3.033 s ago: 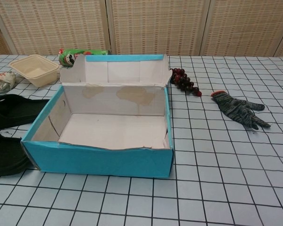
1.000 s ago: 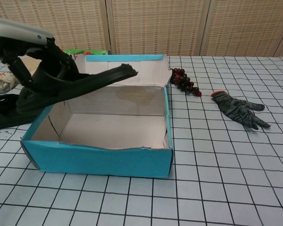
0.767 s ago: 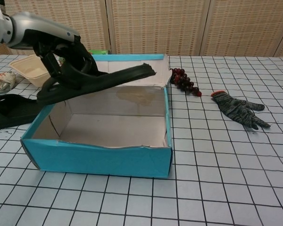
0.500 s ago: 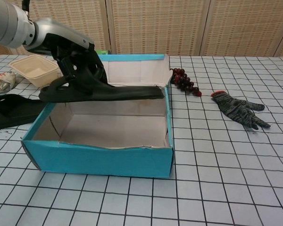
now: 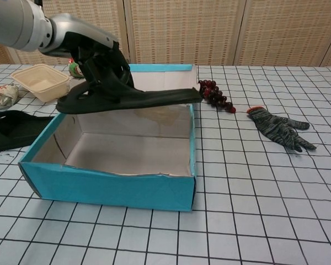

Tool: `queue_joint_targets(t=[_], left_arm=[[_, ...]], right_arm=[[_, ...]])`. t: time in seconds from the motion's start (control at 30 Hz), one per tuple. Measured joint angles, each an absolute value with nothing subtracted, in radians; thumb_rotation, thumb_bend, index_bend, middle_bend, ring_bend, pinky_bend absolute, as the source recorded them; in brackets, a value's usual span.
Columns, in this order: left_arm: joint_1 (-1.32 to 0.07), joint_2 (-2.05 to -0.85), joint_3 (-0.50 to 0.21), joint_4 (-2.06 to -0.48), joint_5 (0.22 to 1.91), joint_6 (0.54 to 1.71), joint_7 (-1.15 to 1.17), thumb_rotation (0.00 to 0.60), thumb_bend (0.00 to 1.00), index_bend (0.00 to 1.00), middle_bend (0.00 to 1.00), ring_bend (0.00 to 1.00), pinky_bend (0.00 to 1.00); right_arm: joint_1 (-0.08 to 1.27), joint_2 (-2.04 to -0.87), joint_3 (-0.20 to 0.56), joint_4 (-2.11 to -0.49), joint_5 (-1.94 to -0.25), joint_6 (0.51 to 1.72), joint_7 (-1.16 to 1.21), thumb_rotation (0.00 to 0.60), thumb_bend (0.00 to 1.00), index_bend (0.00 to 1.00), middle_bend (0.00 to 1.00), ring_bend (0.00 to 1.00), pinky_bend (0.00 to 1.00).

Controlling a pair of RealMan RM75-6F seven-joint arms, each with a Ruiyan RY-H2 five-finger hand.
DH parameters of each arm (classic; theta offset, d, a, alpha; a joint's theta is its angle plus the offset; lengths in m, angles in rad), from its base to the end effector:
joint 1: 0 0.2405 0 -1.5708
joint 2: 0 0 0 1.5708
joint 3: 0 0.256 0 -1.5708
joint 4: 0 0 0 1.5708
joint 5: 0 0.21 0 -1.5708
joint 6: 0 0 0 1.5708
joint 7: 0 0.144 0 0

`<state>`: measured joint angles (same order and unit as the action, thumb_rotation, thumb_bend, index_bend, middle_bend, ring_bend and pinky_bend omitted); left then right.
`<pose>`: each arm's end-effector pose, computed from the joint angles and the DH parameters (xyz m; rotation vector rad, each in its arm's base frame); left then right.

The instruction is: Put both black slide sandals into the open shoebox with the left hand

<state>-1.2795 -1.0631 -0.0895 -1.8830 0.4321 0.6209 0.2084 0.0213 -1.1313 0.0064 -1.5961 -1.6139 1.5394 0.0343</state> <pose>-0.0412 0.3632 0.0628 -2.0219 -1.3568 -0.7391 -0.3088 -0.1518 0.1514 1.4292 -0.9159 0.9483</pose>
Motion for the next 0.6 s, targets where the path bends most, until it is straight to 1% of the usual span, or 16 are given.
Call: queue_joint_targets(t=[0.13,0.33,0.6], left_arm=[[-1.256,-1.085,-0.106,-1.897,0.469,0.665,0.179,0.6,0.58,0.61,0.75,0.65,0.63],[-1.238,-1.111,-0.122,-1.89,0.5,0.678,0.151,0.6,0.57,0.61,0.75,0.65,0.63],[-1.234,-1.138,-0.079,-1.849,0.482,0.695,0.182,0.6,0.57,0.61,0.75,0.65,0.63]], right_arm=[[0.021,-1.129,0.003,-1.598,-1.619,1.541,0.036,0.6,0.2,0.0,0.0,0.0,0.0],[0.022,-1.127,0.001,-1.6,-1.622,1.541,0.04,0.6,0.2,0.0,0.0,0.0,0.0],[0.022,-1.125,0.0,-1.601,-1.622,1.541,0.043,0.6,0.2,0.0,0.0,0.0,0.0]])
